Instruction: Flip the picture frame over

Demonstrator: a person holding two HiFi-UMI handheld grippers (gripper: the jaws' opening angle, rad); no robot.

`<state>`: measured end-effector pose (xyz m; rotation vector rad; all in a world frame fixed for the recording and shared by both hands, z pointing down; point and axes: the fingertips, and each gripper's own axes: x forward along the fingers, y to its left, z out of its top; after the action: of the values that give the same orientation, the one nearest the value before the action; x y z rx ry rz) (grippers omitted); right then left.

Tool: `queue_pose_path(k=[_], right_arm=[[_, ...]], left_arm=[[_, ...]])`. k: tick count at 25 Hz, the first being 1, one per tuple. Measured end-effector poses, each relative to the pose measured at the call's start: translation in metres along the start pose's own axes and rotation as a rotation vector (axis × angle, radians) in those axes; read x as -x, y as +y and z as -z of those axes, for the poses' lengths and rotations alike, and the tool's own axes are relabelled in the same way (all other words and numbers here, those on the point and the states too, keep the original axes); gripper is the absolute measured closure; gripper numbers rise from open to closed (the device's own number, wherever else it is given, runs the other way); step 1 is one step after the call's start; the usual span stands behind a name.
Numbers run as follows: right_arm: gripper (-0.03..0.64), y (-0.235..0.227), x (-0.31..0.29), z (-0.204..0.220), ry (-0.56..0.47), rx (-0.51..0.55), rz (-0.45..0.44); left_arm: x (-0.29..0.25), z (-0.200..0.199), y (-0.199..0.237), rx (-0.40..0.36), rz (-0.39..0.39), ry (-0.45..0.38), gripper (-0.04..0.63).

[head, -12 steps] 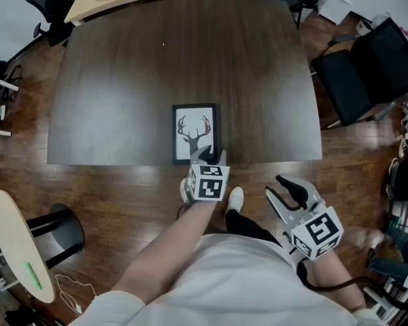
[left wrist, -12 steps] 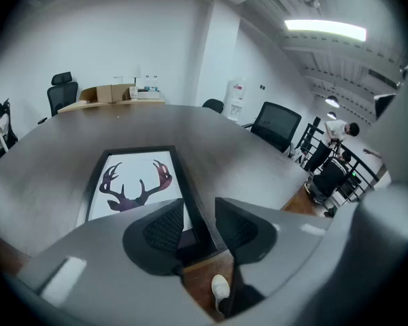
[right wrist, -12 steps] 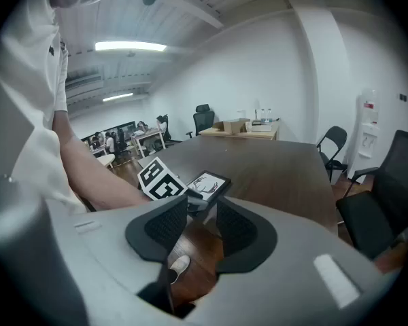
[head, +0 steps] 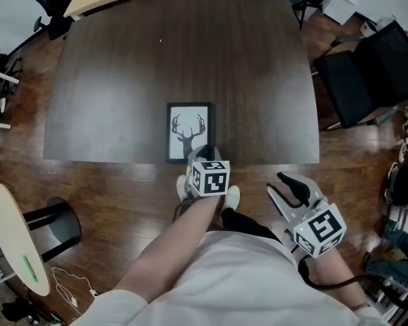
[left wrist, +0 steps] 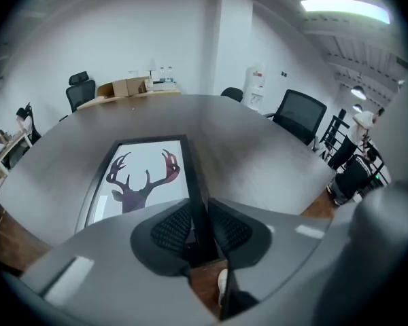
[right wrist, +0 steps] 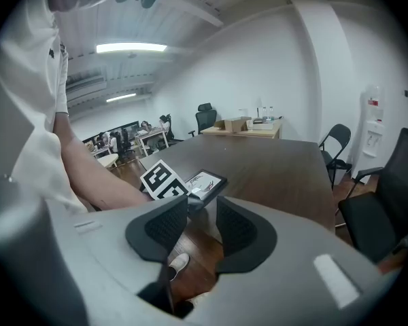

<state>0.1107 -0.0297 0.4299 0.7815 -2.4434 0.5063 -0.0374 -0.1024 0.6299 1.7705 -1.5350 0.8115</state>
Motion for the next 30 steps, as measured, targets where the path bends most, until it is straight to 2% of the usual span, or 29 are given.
queue_pose_path(k=[7, 11, 14, 19, 24, 30], right_arm=[[0.480, -0.005, -0.001, 0.003, -0.003, 0.009, -0.022], [0.480, -0.004, -0.001, 0.000, -0.011, 0.017, -0.030], [0.480, -0.006, -0.001, -0.001, -0.017, 0.019, -0.030], [0.481, -0.004, -0.004, -0.005, -0.021, 0.021, -0.029], [0.482, 0.000, -0.010, -0.012, -0.021, 0.032, -0.029], [0.482, 0.008, -0.016, -0.019, -0.011, 0.045, -0.025]], left_arm=[[0.003, -0.002, -0.005, 0.070, 0.027, 0.000, 0.535], [0.016, -0.014, -0.011, 0.122, 0.088, -0.021, 0.535], [0.030, -0.029, -0.020, 0.182, 0.165, -0.048, 0.535], [0.060, -0.060, -0.044, 0.316, 0.371, -0.123, 0.534], [0.082, -0.085, -0.056, 0.511, 0.650, -0.187, 0.532], [0.095, -0.096, -0.044, 0.747, 0.931, -0.226, 0.531]])
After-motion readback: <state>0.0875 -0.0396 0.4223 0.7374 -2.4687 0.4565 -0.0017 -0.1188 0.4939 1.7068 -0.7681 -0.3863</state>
